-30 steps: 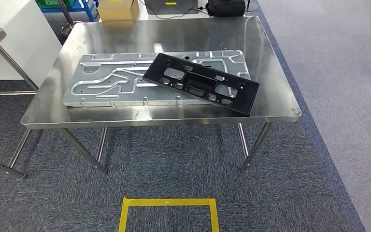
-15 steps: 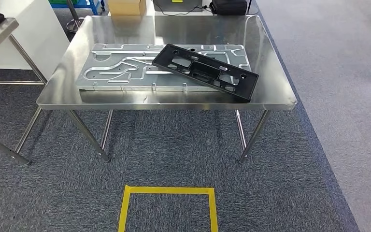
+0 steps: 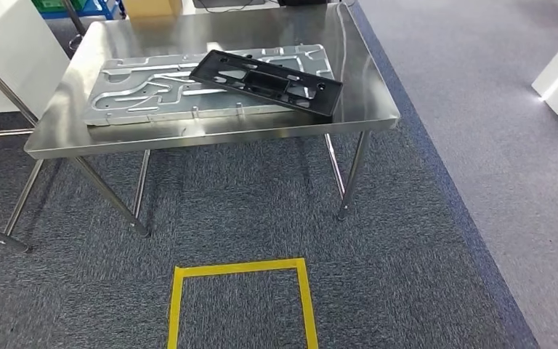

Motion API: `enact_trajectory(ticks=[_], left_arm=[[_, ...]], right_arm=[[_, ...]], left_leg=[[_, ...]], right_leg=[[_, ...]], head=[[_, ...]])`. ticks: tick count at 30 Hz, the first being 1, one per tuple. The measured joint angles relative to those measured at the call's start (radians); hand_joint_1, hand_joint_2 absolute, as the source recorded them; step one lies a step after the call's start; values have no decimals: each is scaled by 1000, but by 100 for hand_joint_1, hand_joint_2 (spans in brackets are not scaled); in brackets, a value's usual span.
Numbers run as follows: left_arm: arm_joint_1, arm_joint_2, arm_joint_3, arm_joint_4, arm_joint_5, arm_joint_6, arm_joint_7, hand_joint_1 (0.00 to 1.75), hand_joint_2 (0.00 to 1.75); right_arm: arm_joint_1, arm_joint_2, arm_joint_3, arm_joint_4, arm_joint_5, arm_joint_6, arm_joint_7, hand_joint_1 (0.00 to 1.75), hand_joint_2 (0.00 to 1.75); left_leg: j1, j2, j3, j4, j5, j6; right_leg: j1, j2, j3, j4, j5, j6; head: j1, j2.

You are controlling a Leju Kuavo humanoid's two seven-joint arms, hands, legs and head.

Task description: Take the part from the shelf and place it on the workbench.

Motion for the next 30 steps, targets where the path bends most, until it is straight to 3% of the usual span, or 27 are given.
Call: enact_trajectory(ticks=[1,2,3,4,6,8,9,10,12,13,14,16,17,18,19,21,23,24,25,27,28,30], left_arm=[[0,0,0,0,-1,0,1,0,0],[-1,0,0,0,-2,-1,2,0,0],[-3,0,0,0,-4,-2,4,0,0],[-4,0,0,0,-5,-3,6,0,0],[-5,1,0,0,-8,-6,9,0,0],[-8,4,0,0,-9,-7,11,0,0],[-10,6,0,0,-8,-6,11,0,0],[-12,6,0,0,-6,-5,12,0,0],[-10,5,1,0,2,-2,11,0,0],[-7,4,3,1,7,-1,10,0,0],[-3,3,4,1,11,-1,8,0,0],[4,3,7,1,17,-2,3,0,0],[7,3,8,1,18,-2,0,0,0],[8,3,8,1,18,-3,-2,0,0],[8,3,8,1,17,-4,-4,0,0],[8,1,9,1,13,-6,-7,0,0],[6,0,8,1,4,-7,-6,0,0],[4,0,8,1,0,-7,-4,0,0],[1,-1,8,1,-5,-6,-1,0,0],[-3,0,8,0,-13,-3,7,0,0],[-4,1,7,1,-18,-2,9,0,0],[-4,1,6,1,-24,-1,12,0,0]], right_arm=[[-1,0,-3,0,-2,1,2,0,0],[-2,0,-7,0,-3,1,5,0,0],[-2,0,-12,0,-6,1,10,0,0],[-2,0,-15,0,-7,1,14,0,0],[-2,4,-20,0,-2,-1,26,0,0],[1,9,-21,1,16,-4,37,0,0],[3,12,-21,2,25,-4,41,0,0],[7,12,-19,3,34,-3,41,0,0],[12,13,-16,5,49,3,37,0,0],[13,14,-13,7,55,6,33,0,0],[13,15,-11,8,60,10,28,0,0],[10,16,-5,8,67,15,19,0,0],[9,16,-2,8,70,16,16,0,0],[7,16,0,8,72,17,14,0,0],[7,16,2,8,73,18,13,0,0],[3,16,5,8,73,21,13,0,0],[-5,15,6,8,70,27,18,0,0],[-10,14,6,8,68,30,23,0,0],[-12,12,6,8,66,32,28,0,0],[-13,10,6,8,60,33,37,0,0],[-13,9,6,8,58,31,39,0,0],[-13,8,5,9,56,25,38,0,0]], left_leg=[[0,-7,-10,61,-42,2],[-2,-10,-8,104,-59,6],[-4,-12,7,122,-51,12],[-7,-14,38,106,-24,19],[-16,-27,144,-11,25,36],[-24,-39,246,-160,20,48],[-27,-41,271,-204,10,51],[-28,-40,277,-225,7,54],[-24,-34,261,-230,28,62],[-22,-29,250,-232,42,67],[-21,-22,238,-233,56,72],[-22,-12,208,-228,77,76],[-22,-7,189,-223,88,76],[-22,-3,170,-217,98,74],[-22,0,148,-209,108,72],[-22,3,109,-190,124,65],[-23,6,78,-171,135,56],[-23,8,67,-165,143,50],[-22,9,59,-162,151,45],[-19,6,50,-159,160,33],[-17,1,43,-146,143,28],[-9,-9,18,-67,61,17]], right_leg=[[3,8,-18,1,13,-2],[5,16,-36,2,27,-2],[7,26,-54,3,40,-2],[8,35,-71,5,53,-1],[10,49,-97,9,77,2],[14,57,-112,12,99,7],[15,60,-116,11,110,11],[14,62,-119,8,122,17],[12,54,-127,11,121,27],[11,44,-135,33,90,31],[9,33,-146,72,41,35],[3,18,-170,192,-60,44],[0,16,-175,249,-82,48],[-3,15,-172,287,-81,52],[-6,13,-153,296,-61,56],[-11,10,-64,209,-19,58],[-9,8,41,65,-34,53],[-5,7,70,16,-50,48],[-1,7,79,-11,-58,41],[-2,4,70,-23,-46,26],[-4,2,62,-27,-36,18],[-6,-1,42,-29,-14,6]], head=[[0,0],[0,0],[0,0],[0,0],[0,0],[-1,0],[-2,0],[-3,0],[-3,0],[-2,0],[-1,0],[1,0],[1,0],[1,0],[1,0],[1,0],[0,0],[0,0],[0,0],[0,0],[0,0],[-2,0]])
